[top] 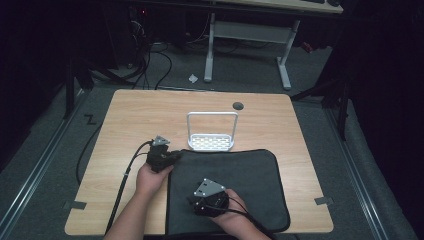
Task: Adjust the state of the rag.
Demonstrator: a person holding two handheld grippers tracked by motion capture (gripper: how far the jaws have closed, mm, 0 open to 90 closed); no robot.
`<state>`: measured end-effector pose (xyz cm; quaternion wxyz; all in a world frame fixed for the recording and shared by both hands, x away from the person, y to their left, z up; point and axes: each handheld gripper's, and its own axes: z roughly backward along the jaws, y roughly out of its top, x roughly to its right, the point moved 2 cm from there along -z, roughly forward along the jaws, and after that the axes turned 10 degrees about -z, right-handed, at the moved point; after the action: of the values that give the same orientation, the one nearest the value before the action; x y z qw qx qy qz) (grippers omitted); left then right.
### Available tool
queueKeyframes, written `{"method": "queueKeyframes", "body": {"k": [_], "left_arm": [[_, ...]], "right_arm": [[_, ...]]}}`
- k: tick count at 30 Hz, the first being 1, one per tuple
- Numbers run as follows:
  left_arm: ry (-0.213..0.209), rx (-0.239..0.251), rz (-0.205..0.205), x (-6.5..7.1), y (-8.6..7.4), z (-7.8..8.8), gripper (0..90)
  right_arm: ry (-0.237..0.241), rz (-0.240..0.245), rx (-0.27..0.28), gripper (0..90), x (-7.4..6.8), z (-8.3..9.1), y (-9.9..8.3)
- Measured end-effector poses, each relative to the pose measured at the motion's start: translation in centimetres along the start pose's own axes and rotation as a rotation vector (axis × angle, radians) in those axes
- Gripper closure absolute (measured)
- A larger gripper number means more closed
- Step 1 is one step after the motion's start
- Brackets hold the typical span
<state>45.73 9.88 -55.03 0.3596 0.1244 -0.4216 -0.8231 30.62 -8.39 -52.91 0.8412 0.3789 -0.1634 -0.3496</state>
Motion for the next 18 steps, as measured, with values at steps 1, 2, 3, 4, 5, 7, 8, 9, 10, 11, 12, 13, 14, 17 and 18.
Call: {"method": "queueKeyframes", "body": {"k": [1, 2, 3, 4, 5, 7, 8, 9, 10, 11, 12, 13, 14, 17, 18], "left_arm": [[-0.001, 0.0, 0.002, 0.0, 0.0, 0.0, 80.6], [-0.002, 0.0, 0.003, 0.0, 0.0, 0.0, 80.6], [-0.002, 0.001, 0.003, 0.0, 0.0, 0.0, 80.6], [-0.001, 0.0, 0.002, 0.0, 0.0, 0.0, 80.7], [0.0, 0.0, 0.002, 0.0, 0.0, 0.0, 80.6], [-0.001, 0.0, 0.003, 0.0, 0.0, 0.0, 80.6], [0.0, 0.0, 0.003, 0.0, 0.0, 0.0, 80.6], [0.001, 0.0, 0.001, 0.0, 0.0, 0.0, 80.6], [0.002, 0.0, 0.0, 0.0, 0.0, 0.0, 80.6], [0.003, 0.001, 0.0, 0.0, 0.0, 0.0, 80.6], [0.003, 0.001, -0.001, 0.0, 0.0, 0.0, 80.6], [0.003, 0.0, -0.001, 0.0, 0.0, 0.0, 80.6], [0.003, 0.001, -0.001, 0.0, 0.0, 0.0, 80.6], [0.003, 0.0, -0.001, 0.0, 0.0, 0.0, 80.6], [0.003, 0.0, -0.001, 0.0, 0.0, 0.0, 80.6]], "right_arm": [[0.008, 0.007, -0.003, 40.7, -0.3, -0.3, 0.0], [0.02, 0.006, -0.008, 40.7, -0.7, -0.5, 0.1], [0.028, 0.008, -0.014, 40.7, -1.0, -0.8, 0.1], [0.037, 0.016, -0.016, 40.7, -1.4, -1.1, 0.1], [0.045, 0.018, -0.024, 40.7, -1.8, -1.3, 0.2], [0.058, 0.024, -0.025, 40.6, -2.3, -1.6, 0.3], [0.067, 0.025, -0.027, 40.6, -2.6, -1.8, 0.3], [0.077, 0.021, -0.029, 40.5, -2.9, -1.9, 0.4], [0.087, 0.016, -0.031, 40.5, -3.1, -2.1, 0.5], [0.096, 0.016, -0.036, 40.5, -3.3, -2.2, 0.5], [0.108, 0.011, -0.038, 40.1, -3.6, -2.4, 0.6], [0.117, 0.012, -0.042, 39.9, -3.8, -2.6, 0.7], [0.124, 0.008, -0.043, 39.5, -4.1, -2.7, 0.8], [0.152, 0.014, -0.045, 38.7, -4.8, -3.1, 1.1], [0.16, 0.01, -0.047, 38.2, -5.0, -3.2, 1.2]]}}
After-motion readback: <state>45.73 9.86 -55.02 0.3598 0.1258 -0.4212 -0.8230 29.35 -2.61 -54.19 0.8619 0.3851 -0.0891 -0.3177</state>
